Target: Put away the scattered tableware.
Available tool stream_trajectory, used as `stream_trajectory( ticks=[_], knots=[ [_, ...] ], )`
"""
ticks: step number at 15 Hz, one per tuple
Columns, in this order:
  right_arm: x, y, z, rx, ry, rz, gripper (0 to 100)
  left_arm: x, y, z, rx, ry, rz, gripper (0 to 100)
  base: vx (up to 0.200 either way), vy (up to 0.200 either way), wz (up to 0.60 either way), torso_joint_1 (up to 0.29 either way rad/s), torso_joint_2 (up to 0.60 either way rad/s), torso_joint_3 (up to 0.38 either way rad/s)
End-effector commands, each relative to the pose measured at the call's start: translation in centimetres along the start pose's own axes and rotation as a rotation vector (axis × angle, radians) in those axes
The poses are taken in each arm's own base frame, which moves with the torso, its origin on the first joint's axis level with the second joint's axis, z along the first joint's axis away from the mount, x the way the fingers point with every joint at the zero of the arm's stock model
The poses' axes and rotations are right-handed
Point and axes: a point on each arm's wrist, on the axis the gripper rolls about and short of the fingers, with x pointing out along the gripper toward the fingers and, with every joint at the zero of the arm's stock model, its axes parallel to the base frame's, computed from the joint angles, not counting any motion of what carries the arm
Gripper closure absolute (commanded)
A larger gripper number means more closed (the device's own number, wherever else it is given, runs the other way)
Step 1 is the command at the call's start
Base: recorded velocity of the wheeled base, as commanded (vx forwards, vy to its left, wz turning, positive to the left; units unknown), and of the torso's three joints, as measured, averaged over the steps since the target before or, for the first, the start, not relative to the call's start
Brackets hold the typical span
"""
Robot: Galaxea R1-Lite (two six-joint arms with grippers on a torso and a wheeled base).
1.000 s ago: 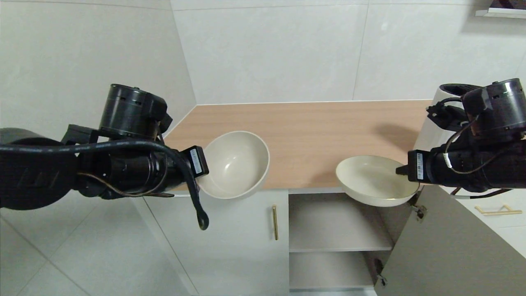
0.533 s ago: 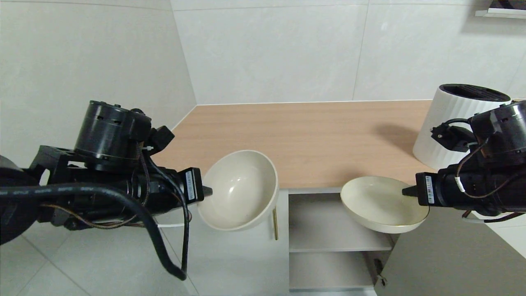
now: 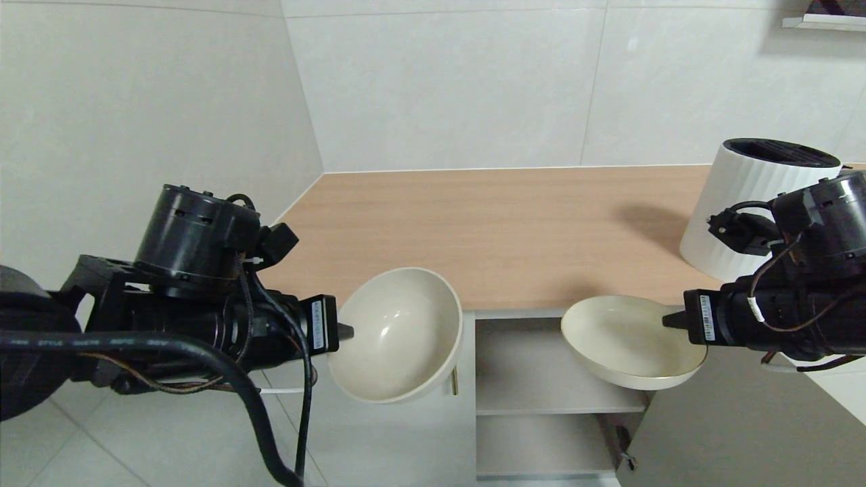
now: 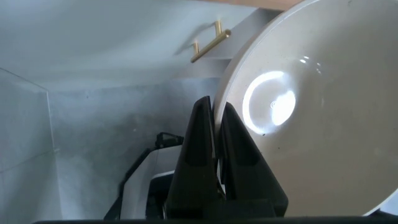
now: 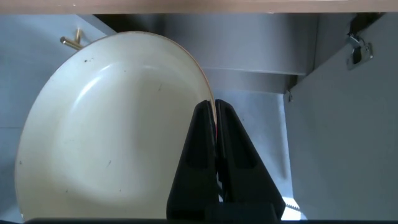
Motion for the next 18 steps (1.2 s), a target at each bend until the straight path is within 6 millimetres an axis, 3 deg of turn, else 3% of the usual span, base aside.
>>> stream_trajectory(
  ticks=[1,3,18],
  knots=[
    [0.5,0.0,-0.1,0.000,0.015,-0.007,100,0.9,-0.1,-0.3,0.003,0.029,0.008,100,-0.200,0.000,0.00,-0.002,0.00,-0.012],
    [0.9,0.0,-0.2,-0.002,0.025,-0.010,100,1.3,-0.2,-0.5,0.006,0.041,0.012,100,-0.200,0.000,0.00,0.010,0.00,0.000],
    [2.1,0.0,-0.2,0.002,0.010,-0.013,100,1.4,-0.2,-0.5,0.006,0.042,0.016,100,0.000,0.000,0.00,0.000,0.00,0.000]
  ],
)
